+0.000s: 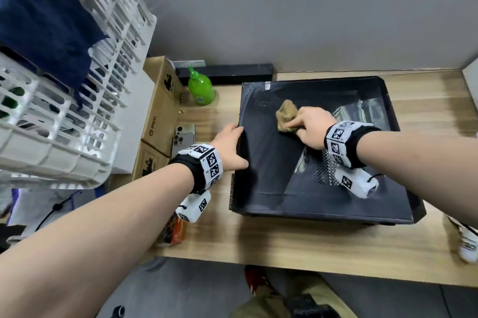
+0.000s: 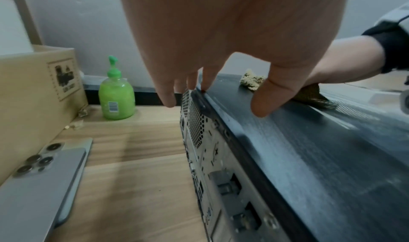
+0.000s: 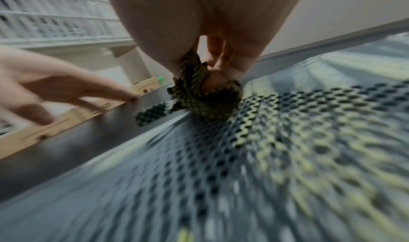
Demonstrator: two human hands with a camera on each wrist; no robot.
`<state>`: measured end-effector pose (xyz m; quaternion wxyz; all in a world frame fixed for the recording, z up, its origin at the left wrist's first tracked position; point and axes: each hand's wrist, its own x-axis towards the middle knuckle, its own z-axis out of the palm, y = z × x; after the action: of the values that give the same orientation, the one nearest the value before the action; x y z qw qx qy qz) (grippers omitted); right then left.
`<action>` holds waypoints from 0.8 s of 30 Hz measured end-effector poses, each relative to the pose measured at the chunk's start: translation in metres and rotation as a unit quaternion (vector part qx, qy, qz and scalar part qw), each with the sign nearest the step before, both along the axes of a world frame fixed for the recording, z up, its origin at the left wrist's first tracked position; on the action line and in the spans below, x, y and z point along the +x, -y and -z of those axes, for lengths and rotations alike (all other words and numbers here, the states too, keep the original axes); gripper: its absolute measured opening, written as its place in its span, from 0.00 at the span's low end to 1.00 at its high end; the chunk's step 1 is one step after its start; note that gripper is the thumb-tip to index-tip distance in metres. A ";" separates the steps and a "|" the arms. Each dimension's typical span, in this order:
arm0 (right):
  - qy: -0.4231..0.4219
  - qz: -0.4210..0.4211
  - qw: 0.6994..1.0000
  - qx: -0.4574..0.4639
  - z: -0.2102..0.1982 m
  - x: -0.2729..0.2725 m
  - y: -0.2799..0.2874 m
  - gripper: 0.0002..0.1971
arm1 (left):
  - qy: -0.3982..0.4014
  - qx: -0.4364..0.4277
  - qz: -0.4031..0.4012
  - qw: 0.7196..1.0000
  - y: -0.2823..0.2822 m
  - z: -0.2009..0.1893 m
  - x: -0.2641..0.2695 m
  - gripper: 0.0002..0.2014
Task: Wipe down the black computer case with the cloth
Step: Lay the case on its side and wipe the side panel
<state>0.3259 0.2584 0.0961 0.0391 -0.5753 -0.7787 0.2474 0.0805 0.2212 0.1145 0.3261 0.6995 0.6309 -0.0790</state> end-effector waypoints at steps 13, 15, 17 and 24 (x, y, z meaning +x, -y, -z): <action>0.004 -0.262 0.962 -0.072 -0.015 -0.003 0.067 0.20 | -0.023 0.000 0.047 0.999 0.004 -0.001 -0.003 0.47; 0.010 -0.167 0.986 -0.027 -0.012 0.006 0.040 0.20 | -0.018 0.004 0.046 0.999 0.010 0.000 -0.007 0.46; 0.011 -0.070 0.997 -0.015 -0.008 0.013 0.023 0.17 | -0.009 0.012 0.038 0.999 0.017 0.002 -0.010 0.43; -0.015 -0.183 0.981 -0.064 -0.007 -0.037 0.063 0.22 | 0.014 0.005 0.015 1.000 0.025 0.000 -0.015 0.41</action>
<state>0.2893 0.1953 0.1034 -0.0323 -0.4204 -0.8528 0.3083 0.0655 0.1963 0.1147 0.3301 0.7120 0.6157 -0.0706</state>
